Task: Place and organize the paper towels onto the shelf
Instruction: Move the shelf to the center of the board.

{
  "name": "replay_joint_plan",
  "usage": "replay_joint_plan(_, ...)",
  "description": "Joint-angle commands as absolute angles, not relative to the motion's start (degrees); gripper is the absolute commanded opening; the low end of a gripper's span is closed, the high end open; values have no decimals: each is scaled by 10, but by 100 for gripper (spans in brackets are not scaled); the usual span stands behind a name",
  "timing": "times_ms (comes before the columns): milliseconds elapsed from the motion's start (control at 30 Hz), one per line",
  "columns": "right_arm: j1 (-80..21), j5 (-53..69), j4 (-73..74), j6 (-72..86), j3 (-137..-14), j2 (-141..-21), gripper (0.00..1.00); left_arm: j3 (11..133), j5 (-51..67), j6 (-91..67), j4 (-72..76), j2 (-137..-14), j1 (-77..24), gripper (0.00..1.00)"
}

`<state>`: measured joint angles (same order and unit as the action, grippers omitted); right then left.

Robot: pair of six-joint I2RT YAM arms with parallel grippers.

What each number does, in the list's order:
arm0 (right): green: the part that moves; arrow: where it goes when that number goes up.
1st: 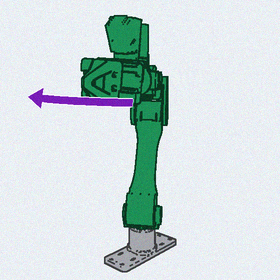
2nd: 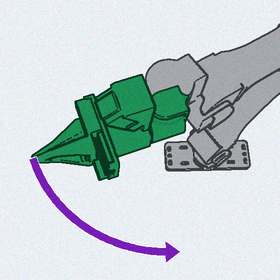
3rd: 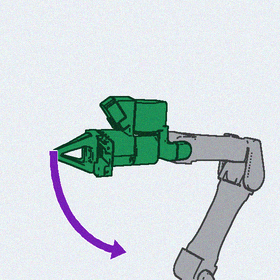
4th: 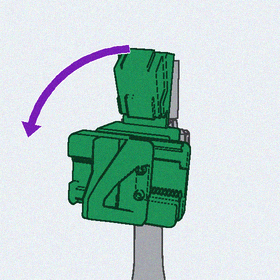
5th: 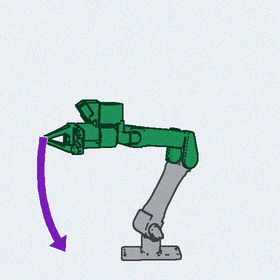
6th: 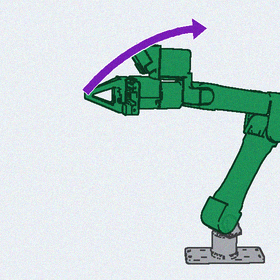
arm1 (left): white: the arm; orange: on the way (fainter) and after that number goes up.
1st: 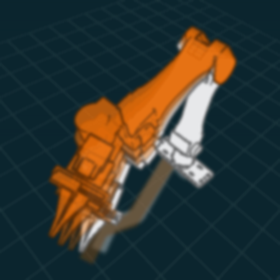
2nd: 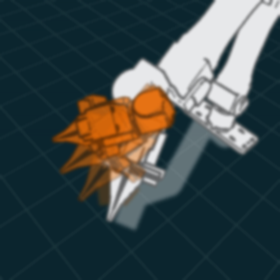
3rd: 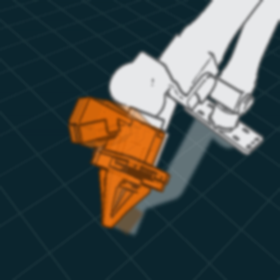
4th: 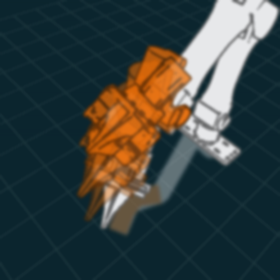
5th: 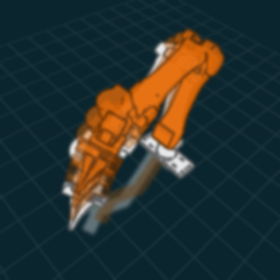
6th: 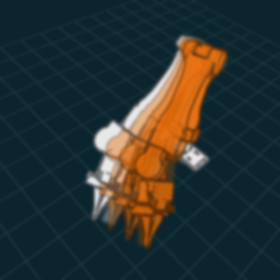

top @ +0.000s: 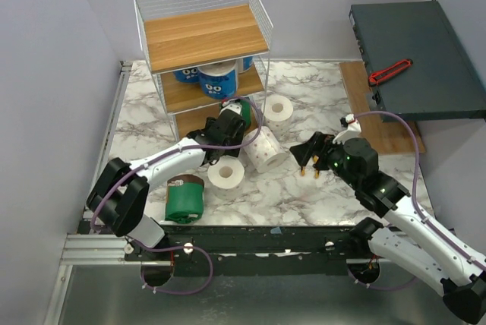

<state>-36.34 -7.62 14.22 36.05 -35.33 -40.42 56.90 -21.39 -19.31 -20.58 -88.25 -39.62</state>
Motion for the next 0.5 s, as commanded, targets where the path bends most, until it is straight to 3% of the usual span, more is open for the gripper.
replay_joint_plan(0,-366,-62,106,369,-343,-411,96,563,-217,-212,-171,-839,-396,72)
replay_joint_plan(467,-366,-61,92,367,-339,-416,96,542,-156,-223,-230,-750,-430,71)
